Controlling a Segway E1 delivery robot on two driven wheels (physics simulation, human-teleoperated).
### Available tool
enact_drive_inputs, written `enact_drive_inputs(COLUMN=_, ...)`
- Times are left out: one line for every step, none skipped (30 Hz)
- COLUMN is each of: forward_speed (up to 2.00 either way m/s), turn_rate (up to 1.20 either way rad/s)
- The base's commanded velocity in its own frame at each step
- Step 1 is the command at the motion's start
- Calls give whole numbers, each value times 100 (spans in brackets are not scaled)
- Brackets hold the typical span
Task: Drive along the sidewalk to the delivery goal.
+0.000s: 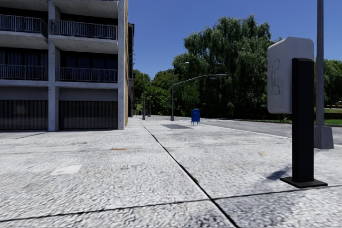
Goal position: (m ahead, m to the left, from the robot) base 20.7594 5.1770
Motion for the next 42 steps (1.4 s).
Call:
enact_drive_inputs(forward_speed=200, turn_rate=0)
enact_drive_inputs(forward_speed=200, turn_rate=0)
enact_drive_inputs(forward_speed=200, turn_rate=0)
enact_drive_inputs(forward_speed=200, turn_rate=0)
enact_drive_inputs(forward_speed=200, turn_rate=0)
enact_drive_inputs(forward_speed=200, turn_rate=0)
enact_drive_inputs(forward_speed=200, turn_rate=0)
enact_drive_inputs(forward_speed=200, turn_rate=0)
enact_drive_inputs(forward_speed=200, turn_rate=0)
enact_drive_inputs(forward_speed=200, turn_rate=0)
enact_drive_inputs(forward_speed=200, turn_rate=0)
enact_drive_inputs(forward_speed=200, turn_rate=0)
enact_drive_inputs(forward_speed=200, turn_rate=0)
enact_drive_inputs(forward_speed=200, turn_rate=0)
enact_drive_inputs(forward_speed=200, turn_rate=0)
enact_drive_inputs(forward_speed=200, turn_rate=0)
enact_drive_inputs(forward_speed=200, turn_rate=0)
enact_drive_inputs(forward_speed=200, turn_rate=0)
enact_drive_inputs(forward_speed=200, turn_rate=0)
enact_drive_inputs(forward_speed=200, turn_rate=0)
enact_drive_inputs(forward_speed=200, turn_rate=0)
enact_drive_inputs(forward_speed=200, turn_rate=0)
enact_drive_inputs(forward_speed=200, turn_rate=0)
enact_drive_inputs(forward_speed=200, turn_rate=0)
enact_drive_inputs(forward_speed=200, turn_rate=0)
enact_drive_inputs(forward_speed=200, turn_rate=0)
enact_drive_inputs(forward_speed=200, turn_rate=0)
enact_drive_inputs(forward_speed=200, turn_rate=0)
enact_drive_inputs(forward_speed=200, turn_rate=0)
enact_drive_inputs(forward_speed=200, turn_rate=0)
enact_drive_inputs(forward_speed=200, turn_rate=0)
enact_drive_inputs(forward_speed=200, turn_rate=0)
enact_drive_inputs(forward_speed=200, turn_rate=0)
enact_drive_inputs(forward_speed=200, turn_rate=0)
enact_drive_inputs(forward_speed=200, turn_rate=0)
enact_drive_inputs(forward_speed=200, turn_rate=0)
enact_drive_inputs(forward_speed=200, turn_rate=0)
enact_drive_inputs(forward_speed=200, turn_rate=0)
enact_drive_inputs(forward_speed=200, turn_rate=0)
enact_drive_inputs(forward_speed=200, turn_rate=0)
enact_drive_inputs(forward_speed=200, turn_rate=0)
enact_drive_inputs(forward_speed=200, turn_rate=0)
